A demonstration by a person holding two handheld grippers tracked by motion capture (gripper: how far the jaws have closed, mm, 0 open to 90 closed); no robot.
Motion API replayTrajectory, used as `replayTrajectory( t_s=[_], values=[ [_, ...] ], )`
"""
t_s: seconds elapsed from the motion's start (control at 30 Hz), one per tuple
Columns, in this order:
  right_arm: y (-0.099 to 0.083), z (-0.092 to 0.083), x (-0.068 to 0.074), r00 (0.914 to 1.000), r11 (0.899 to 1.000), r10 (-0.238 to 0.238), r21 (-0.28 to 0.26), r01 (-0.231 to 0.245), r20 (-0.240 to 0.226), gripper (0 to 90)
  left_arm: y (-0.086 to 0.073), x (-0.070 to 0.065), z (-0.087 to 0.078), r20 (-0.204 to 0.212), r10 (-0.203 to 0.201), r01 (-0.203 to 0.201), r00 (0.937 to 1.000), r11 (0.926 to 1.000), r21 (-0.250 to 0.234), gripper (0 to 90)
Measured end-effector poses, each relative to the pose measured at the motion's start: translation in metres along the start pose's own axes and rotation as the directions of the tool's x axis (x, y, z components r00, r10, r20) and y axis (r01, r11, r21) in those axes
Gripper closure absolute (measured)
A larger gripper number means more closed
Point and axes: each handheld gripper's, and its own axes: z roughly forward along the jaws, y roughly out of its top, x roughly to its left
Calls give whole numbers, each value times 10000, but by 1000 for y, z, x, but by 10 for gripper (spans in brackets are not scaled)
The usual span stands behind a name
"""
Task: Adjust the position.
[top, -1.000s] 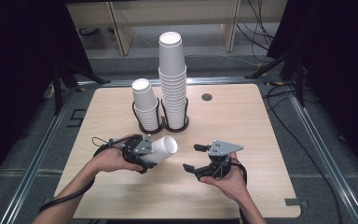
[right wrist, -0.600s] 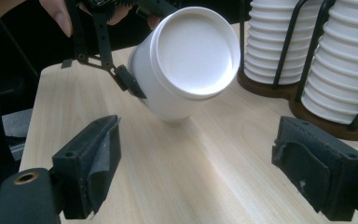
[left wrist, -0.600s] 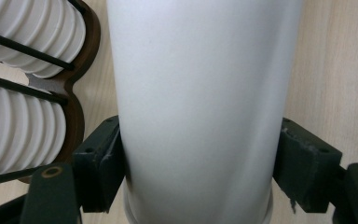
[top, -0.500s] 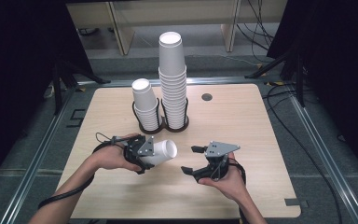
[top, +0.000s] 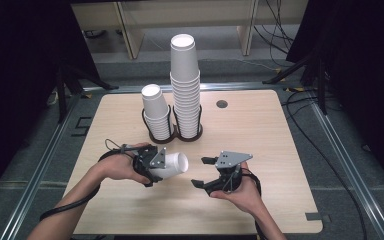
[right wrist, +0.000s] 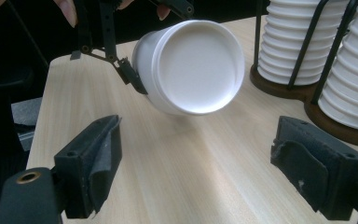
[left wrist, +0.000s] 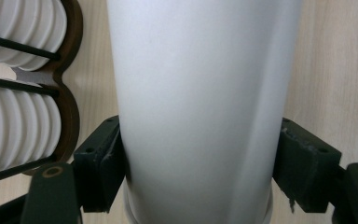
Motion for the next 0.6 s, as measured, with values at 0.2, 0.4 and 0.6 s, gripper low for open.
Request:
replayTrajectory(
  t_s=[0.2,0.4,0.6],
  values=[
    [3,4,-1,9998,9998,-190,99,190,-35,163,2,-2,-1,152,450,-455,9989,9983,352,249],
    [5,8,0,9995,9992,-262,293,268,-197,163,4,-3,-2,295,779,-796,9965,9949,618,249],
    [9,13,1,9984,9986,-415,300,427,-392,162,7,-5,-2,428,1201,-1234,9918,9888,843,249]
  ],
)
